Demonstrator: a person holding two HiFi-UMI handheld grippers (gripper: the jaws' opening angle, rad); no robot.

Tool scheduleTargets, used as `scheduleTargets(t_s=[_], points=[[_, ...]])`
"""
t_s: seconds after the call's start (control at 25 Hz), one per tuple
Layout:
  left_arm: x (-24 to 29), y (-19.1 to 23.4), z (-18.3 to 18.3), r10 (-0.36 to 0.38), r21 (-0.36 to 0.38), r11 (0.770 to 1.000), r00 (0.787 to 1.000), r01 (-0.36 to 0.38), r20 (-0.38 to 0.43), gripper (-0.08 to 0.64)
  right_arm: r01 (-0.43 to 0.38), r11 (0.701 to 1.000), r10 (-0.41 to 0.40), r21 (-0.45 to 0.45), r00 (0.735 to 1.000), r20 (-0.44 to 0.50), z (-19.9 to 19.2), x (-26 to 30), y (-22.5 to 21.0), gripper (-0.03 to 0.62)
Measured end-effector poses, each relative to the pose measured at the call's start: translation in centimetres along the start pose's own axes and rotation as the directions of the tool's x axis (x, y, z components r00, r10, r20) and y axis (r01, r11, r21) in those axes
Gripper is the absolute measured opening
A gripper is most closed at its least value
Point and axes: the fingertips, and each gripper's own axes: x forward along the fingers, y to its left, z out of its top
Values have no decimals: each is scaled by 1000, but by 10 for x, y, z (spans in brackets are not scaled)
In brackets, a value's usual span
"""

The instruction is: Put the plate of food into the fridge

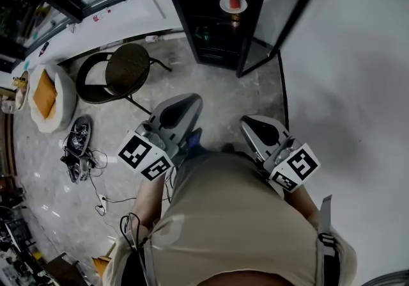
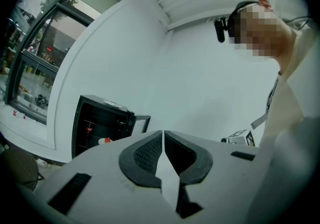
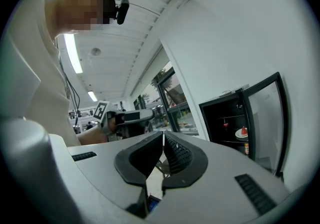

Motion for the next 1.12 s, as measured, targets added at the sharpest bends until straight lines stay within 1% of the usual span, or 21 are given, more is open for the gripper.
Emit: scheduleTargets(t_s=[0.12, 0.28, 0.44, 0.6, 0.76, 0.96, 1.12], points=[[1, 3, -1, 11, -13, 1000, 1000, -11, -4, 20, -7, 1000, 7, 8, 1000, -8, -3, 2, -1, 25], [8, 6, -4, 0, -14, 1000, 1000, 0, -12, 20, 7, 1000, -7, 6, 1000, -16, -4, 5, -8, 25], [18, 9, -10, -36, -3, 999, 999, 36, -29, 20, 49, 999, -49, 8, 998, -30, -8, 7, -16, 25], [26, 19, -3, -81, -30, 996, 997, 81, -14, 20, 81, 997, -81, 10, 996, -38, -7, 16, -20, 25], [29, 37, 3, -90, -32, 995, 996, 89, -6, 20, 94, 996, -94, 1, 994, -47, -3, 33, -27, 25], [23, 71, 9, -73, -63, 995, 997, 73, -2, 20, 95, 995, -95, -14, 993, -75, 1, 64, -29, 25], [19, 95, 18, -74, -83, 994, 997, 75, 7, 21, 110, 994, -111, -21, 990, -87, 6, 86, -30, 25]])
